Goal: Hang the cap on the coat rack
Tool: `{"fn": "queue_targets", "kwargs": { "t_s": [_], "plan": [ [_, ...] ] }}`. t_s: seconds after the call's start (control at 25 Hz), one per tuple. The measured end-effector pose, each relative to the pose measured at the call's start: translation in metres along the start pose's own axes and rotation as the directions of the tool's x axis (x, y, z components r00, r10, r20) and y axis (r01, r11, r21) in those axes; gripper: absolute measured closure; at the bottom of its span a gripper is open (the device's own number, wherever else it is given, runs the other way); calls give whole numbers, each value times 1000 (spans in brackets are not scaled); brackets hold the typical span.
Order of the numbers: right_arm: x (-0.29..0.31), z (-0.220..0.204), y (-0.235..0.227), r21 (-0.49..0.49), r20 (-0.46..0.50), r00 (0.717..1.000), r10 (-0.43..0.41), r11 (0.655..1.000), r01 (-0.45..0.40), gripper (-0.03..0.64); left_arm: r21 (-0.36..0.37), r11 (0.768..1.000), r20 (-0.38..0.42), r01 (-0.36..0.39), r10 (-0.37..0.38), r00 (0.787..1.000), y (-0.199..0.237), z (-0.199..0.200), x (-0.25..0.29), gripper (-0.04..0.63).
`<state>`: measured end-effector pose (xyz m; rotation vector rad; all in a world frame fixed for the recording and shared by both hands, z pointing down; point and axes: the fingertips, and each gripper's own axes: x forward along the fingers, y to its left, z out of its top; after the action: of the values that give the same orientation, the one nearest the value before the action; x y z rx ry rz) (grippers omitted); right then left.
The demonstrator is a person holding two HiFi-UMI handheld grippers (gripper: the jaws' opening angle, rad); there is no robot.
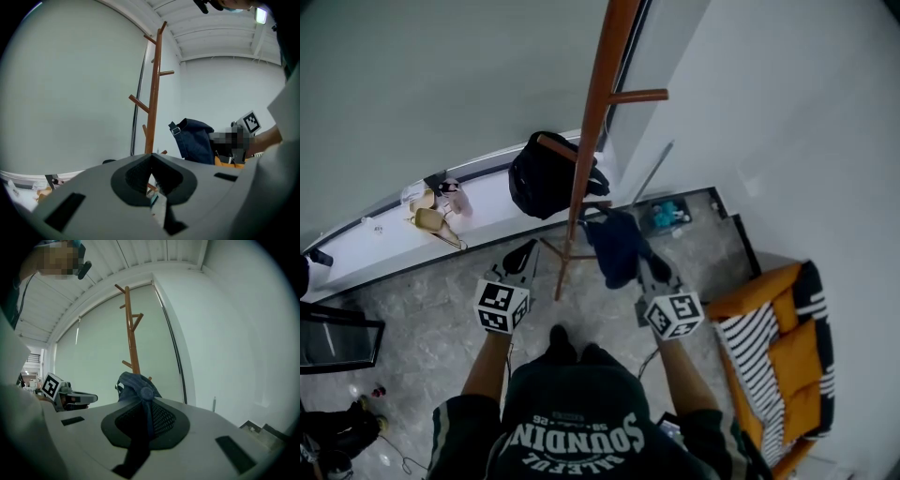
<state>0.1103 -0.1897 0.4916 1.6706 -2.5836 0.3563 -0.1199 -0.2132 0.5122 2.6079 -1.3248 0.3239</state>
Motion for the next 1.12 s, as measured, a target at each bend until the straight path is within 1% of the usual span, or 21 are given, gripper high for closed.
{"fn": "queue_targets", "kwargs": {
  "t_s": [0.2, 0.48, 0.68, 0.92, 1.12],
  "plan": [
    [-1, 2, -11, 9, 3, 1000, -9, 1000, 9, 604, -3, 1000, 0, 8, -8, 1000, -2, 2, 12, 595],
    [7, 6, -39, 10, -10, 1000, -1, 1000, 1, 604, -17, 1000, -4, -9, 9, 1000, -7, 11, 30, 595],
    [13, 5, -54, 14, -20, 1000, 5, 1000, -5, 604, -34, 999, -13, -25, 25, 1000, -7, 9, 40, 595],
    [16, -2, -71, 34, -33, 999, 3, 999, -2, 604, -44, 999, -39, -26, 24, 999, -12, 0, 51, 595],
    [21, -19, -85, 62, -65, 998, 2, 998, 2, 604, -51, 998, -65, -33, 29, 997, -15, -8, 56, 595]
  ]
}}
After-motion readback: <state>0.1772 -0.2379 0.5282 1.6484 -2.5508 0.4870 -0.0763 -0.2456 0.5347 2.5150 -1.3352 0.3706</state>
